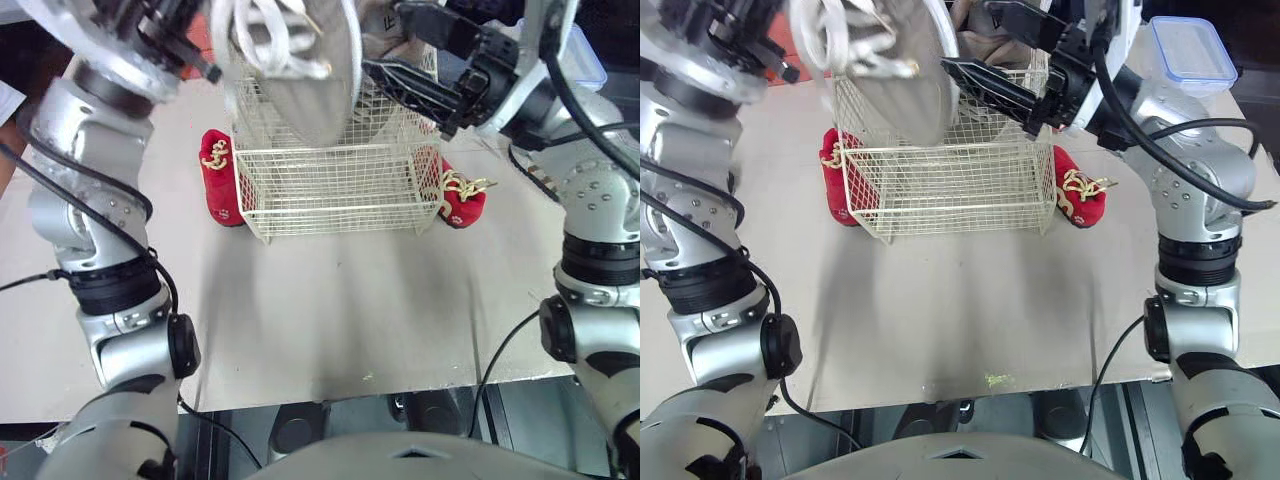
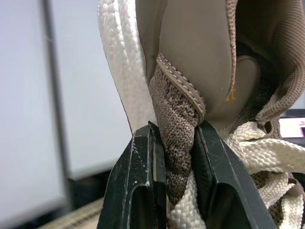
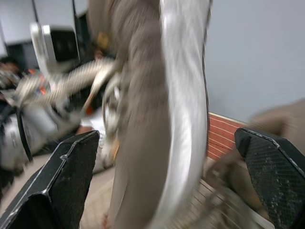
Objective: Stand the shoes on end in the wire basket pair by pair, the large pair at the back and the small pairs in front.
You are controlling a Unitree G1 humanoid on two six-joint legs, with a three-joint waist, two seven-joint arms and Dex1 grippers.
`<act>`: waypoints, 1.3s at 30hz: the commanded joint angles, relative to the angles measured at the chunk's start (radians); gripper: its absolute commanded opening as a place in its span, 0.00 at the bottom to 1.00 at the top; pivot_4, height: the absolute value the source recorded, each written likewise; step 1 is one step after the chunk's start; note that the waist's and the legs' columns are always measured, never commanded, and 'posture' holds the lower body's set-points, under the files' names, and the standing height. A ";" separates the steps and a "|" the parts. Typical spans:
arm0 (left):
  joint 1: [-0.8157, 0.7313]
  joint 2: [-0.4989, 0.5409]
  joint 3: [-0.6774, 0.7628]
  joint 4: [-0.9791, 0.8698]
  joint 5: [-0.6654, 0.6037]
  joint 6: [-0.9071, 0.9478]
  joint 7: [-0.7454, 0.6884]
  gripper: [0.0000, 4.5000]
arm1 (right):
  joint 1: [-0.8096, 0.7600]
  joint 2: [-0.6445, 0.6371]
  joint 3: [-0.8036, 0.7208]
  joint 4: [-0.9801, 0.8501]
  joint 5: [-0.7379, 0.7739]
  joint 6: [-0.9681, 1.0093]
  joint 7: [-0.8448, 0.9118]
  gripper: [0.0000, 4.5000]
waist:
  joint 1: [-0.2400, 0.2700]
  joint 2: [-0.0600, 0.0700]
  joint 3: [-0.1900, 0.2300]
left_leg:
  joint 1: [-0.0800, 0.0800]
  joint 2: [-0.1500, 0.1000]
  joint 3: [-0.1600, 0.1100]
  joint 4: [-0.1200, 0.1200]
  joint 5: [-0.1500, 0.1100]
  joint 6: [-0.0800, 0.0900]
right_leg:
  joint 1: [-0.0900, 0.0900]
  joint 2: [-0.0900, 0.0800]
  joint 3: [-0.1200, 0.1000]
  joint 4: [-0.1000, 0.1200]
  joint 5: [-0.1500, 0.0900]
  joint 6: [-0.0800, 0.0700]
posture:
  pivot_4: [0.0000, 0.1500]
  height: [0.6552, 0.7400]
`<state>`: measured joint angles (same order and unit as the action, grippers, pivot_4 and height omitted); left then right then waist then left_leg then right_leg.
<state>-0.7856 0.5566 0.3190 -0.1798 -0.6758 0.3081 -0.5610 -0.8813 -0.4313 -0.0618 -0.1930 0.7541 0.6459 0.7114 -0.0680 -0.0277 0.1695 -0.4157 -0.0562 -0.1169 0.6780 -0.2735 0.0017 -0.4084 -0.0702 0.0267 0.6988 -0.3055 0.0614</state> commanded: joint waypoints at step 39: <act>-0.059 -0.170 -0.154 0.394 0.456 -0.391 0.160 0.09 | 0.138 -0.146 -0.119 -0.271 -0.045 -0.058 -0.134 1.00 | 0.014 0.000 0.000 | -0.001 -0.002 -0.001 0.004 0.000 0.000 | 0.000 0.000 0.000 0.002 0.000 0.000 | 1.00 1.00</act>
<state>-0.8337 0.3838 0.1726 0.2764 -0.2305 -0.0854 -0.4149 -0.7468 -0.5701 -0.1413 -0.4185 0.6932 0.6062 0.5809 -0.0537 -0.0279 0.1693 -0.4169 -0.0578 -0.1180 0.6822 -0.2735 0.0018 -0.4082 -0.0706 0.0263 0.7011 -0.3054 0.0616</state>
